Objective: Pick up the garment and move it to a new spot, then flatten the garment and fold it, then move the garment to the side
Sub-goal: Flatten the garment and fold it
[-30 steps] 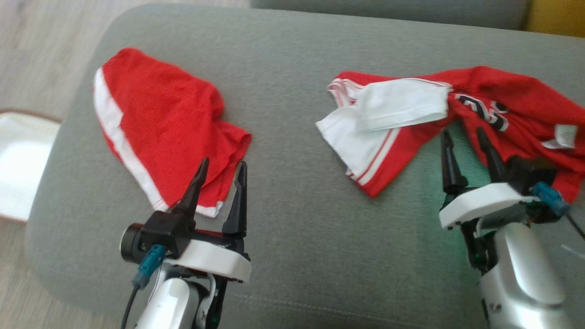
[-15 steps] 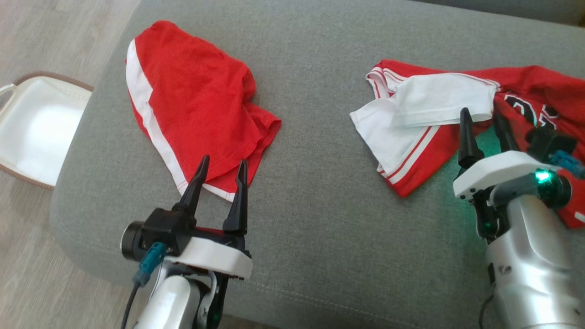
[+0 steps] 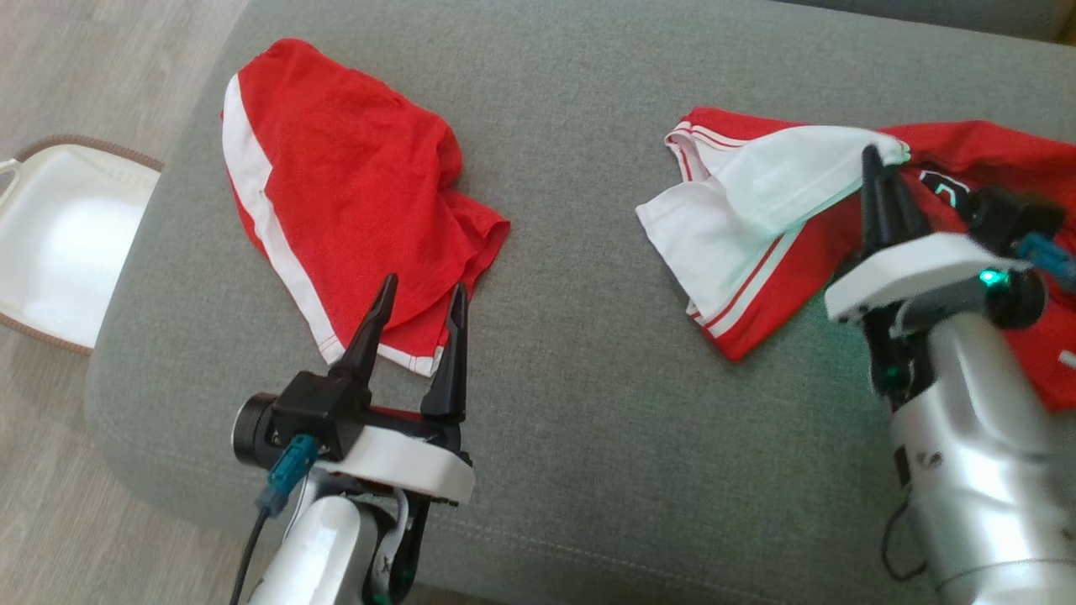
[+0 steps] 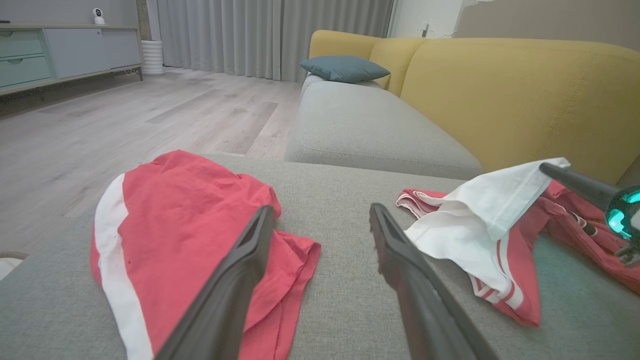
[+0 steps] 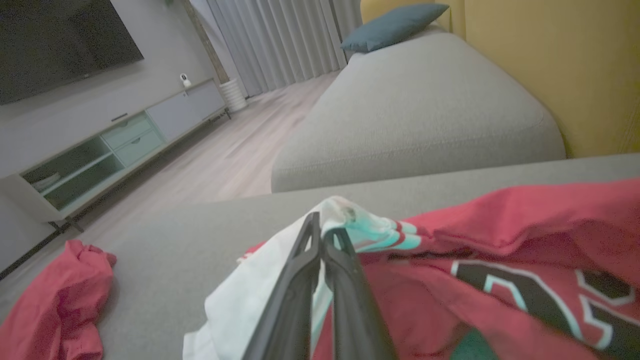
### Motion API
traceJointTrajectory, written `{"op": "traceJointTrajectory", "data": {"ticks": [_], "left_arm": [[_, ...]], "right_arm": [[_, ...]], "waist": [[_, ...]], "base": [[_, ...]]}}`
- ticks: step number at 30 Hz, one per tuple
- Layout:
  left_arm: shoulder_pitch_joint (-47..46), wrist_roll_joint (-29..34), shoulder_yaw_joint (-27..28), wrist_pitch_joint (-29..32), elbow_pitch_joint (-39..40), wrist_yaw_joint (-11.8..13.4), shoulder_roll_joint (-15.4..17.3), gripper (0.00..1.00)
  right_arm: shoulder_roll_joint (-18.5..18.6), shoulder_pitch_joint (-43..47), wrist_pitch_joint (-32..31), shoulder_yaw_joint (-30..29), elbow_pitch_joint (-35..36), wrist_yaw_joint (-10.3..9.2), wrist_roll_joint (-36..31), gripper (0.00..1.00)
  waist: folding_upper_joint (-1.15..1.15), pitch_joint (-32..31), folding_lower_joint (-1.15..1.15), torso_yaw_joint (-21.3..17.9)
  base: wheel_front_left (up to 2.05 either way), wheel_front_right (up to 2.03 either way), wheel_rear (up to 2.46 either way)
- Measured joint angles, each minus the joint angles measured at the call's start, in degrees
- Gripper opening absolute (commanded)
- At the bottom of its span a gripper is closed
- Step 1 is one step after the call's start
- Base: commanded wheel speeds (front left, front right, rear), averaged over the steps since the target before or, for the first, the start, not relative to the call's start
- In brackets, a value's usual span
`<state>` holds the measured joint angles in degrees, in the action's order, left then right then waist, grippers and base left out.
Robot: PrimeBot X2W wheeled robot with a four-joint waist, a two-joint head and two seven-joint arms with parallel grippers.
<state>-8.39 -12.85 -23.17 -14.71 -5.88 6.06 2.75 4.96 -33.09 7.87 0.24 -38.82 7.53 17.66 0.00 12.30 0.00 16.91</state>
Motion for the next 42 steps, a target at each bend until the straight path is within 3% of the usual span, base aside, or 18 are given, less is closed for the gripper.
{"op": "traceJointTrajectory", "data": {"ticks": [7, 11, 12, 13, 20, 28, 35, 42], "left_arm": [[0.0, -0.46, -0.4, 0.0, 0.01, 0.0, 0.0, 1.0], [-0.06, -1.02, -0.97, 0.0, 0.08, 0.03, 0.0, 1.0], [-0.12, -1.14, -1.26, 0.0, 0.09, 0.08, 0.0, 1.0], [-0.14, -1.51, -1.62, 0.0, 0.11, 0.15, 0.0, 1.0], [-0.14, -2.03, -1.9, 0.0, 0.14, 0.87, 0.0, 1.0], [-0.2, -1.33, 0.97, 0.0, 0.38, 0.93, 0.0, 1.0], [-0.86, -0.32, 3.53, 0.0, 0.97, -0.02, -0.01, 1.0], [-1.76, -0.32, 5.36, 0.01, 1.45, -0.6, -0.04, 1.0]], "right_arm": [[3.66, -6.37, -3.78, -0.31, 2.52, 0.0, 1.37, 0.0], [6.36, -13.9, -7.76, -3.41, -1.51, 0.0, -0.52, 0.0], [6.81, -15.96, -9.01, -4.93, -3.63, 0.0, -0.79, 0.53], [7.38, -17.89, -10.07, -6.1, -6.02, 0.0, -1.83, 1.0], [10.66, -26.21, -10.91, -7.3, -17.51, 0.0, -12.55, 1.0], [9.71, -25.62, -1.52, -2.58, -19.81, 0.0, -13.69, 1.0], [7.16, -16.02, 5.11, 1.19, -13.29, 0.0, -9.37, 1.0], [5.41, -0.32, 6.34, 1.64, 1.34, 0.0, -8.01, 1.0]], "waist": [[0.0, -0.31, 0.0, 0.57], [0.0, 0.52, 0.0, 1.93], [0.0, 0.79, 0.0, 2.34], [0.0, 1.07, 0.0, 2.75], [0.0, 2.38, 0.0, 4.51], [0.0, 1.07, 0.0, 0.34], [0.0, -0.62, 0.0, -6.38], [0.0, -2.41, 0.0, -13.45]], "base": [[0.0, 0.0, 0.0], [0.0, 0.0, 0.0], [0.0, 0.0, 0.0], [0.0, 0.0, 0.0], [0.0, 0.0, 0.0], [0.0, 0.0, 0.0], [0.0, 0.0, 0.0], [0.0, 0.0, 0.0]]}}
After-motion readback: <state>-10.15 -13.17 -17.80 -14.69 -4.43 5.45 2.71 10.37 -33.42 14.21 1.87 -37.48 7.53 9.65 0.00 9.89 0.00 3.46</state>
